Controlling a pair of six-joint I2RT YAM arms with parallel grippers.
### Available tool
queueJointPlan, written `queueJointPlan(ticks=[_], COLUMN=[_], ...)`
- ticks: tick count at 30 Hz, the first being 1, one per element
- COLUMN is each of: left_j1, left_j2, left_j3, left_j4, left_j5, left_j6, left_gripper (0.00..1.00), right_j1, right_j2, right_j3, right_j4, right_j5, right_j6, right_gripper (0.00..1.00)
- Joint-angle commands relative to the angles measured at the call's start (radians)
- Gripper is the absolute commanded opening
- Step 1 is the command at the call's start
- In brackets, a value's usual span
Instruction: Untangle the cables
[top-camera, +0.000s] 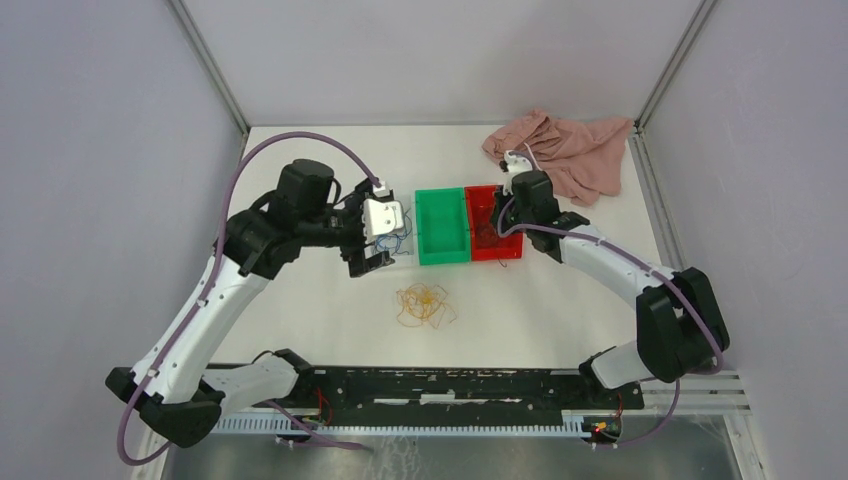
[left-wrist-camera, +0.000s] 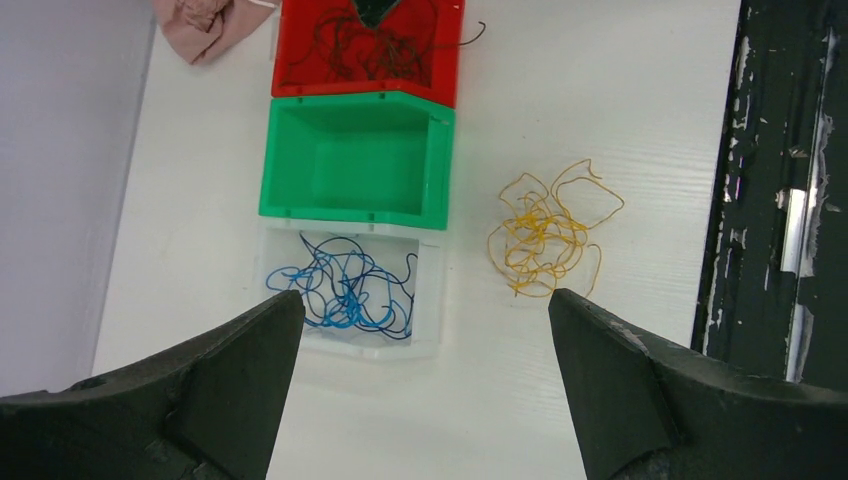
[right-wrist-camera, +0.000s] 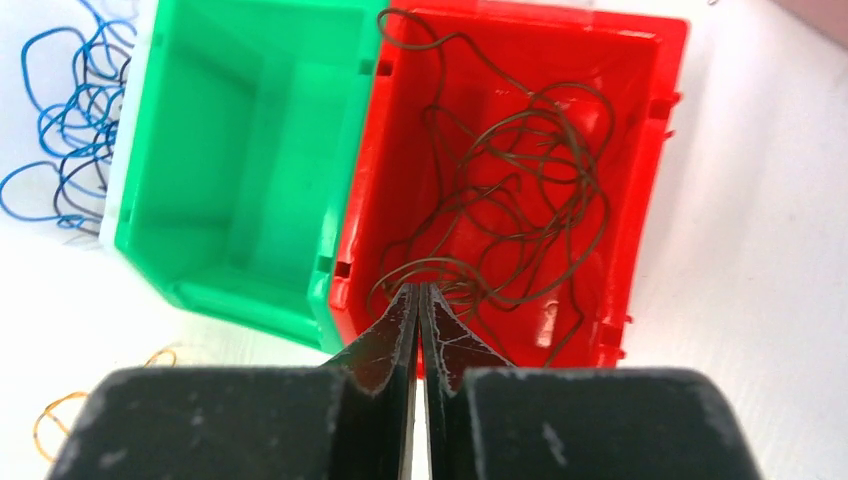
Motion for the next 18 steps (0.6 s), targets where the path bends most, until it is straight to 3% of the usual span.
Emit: queueJointPlan(ticks=[1, 11, 18], left_j1=[-0.002, -0.003, -0.002], left_j2=[0.008, 0.005, 0.002], left_j3=[0.014, 0.042, 0.026], left_j4=[-0.022, -0.046, -0.051], left_j5=[-0.009, -0.009, -0.006], left_j6=[-0.035, 0.007, 0.013], left_gripper=[0.99, 0.99, 0.99], right_j1=[-0.007, -0.071, -0.071], right_j2=[0.026, 0.311, 0.274], right_j3=[0.039, 0.204, 0.237], right_j4=[-0.047, -0.065, -0.055], right_j5=[-0.096, -0.124, -0.150], right_j6=[0.027, 0.042, 0.032], right_gripper=[0.07, 0.02, 0.06])
